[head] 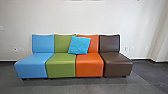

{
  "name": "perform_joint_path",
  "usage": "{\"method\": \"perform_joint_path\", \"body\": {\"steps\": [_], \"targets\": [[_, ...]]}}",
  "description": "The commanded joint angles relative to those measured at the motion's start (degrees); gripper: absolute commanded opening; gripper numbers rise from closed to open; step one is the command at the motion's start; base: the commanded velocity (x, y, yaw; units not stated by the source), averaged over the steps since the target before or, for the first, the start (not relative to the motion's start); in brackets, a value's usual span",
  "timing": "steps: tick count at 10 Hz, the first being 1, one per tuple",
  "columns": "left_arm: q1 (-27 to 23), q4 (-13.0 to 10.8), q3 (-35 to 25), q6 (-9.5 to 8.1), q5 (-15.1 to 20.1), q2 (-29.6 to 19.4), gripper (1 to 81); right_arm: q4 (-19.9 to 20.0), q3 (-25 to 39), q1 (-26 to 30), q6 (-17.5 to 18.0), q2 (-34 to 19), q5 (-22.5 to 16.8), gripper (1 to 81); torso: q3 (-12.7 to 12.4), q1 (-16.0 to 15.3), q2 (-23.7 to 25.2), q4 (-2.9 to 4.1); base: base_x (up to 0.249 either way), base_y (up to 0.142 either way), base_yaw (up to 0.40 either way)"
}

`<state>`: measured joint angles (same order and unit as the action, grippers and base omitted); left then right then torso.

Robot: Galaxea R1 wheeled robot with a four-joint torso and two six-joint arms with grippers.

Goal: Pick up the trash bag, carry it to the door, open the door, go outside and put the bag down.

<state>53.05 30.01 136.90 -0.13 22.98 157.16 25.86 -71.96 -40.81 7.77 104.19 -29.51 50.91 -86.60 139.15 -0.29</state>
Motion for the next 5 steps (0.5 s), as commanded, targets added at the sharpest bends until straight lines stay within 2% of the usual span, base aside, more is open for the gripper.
{"method": "perform_joint_path", "body": {"steps": [1,2,3,4,5], "targets": [[-5.64,1.63,0.21,-1.01,4.44,0.17,81.1,1.74,0.52,5.61,-0.12,-2.65,-2.48,81.1,-0.02,0.11,-0.22,0.00,0.000,0.000,0.000],[-4.40,1.10,0.47,-0.92,4.35,0.35,81.1,1.74,0.43,5.78,-0.04,-2.56,-2.48,81.1,0.00,-0.83,1.58,0.00,0.000,0.000,0.000],[-3.53,1.01,1.17,-0.83,4.35,0.44,81.1,1.74,0.43,5.78,-0.12,-2.38,-2.48,81.1,1.68,-1.03,2.17,0.00,0.000,0.000,0.000],[-3.08,1.01,1.35,-0.83,4.35,0.53,81.1,1.74,0.35,5.60,-0.11,-1.95,-2.30,81.1,5.43,-1.40,2.65,0.00,0.000,0.000,0.000],[-3.00,1.01,1.35,-0.83,4.35,0.53,81.1,1.74,0.34,5.60,0.06,-1.51,-2.39,81.1,5.88,-1.51,2.89,0.00,0.000,0.000,0.000]]}}
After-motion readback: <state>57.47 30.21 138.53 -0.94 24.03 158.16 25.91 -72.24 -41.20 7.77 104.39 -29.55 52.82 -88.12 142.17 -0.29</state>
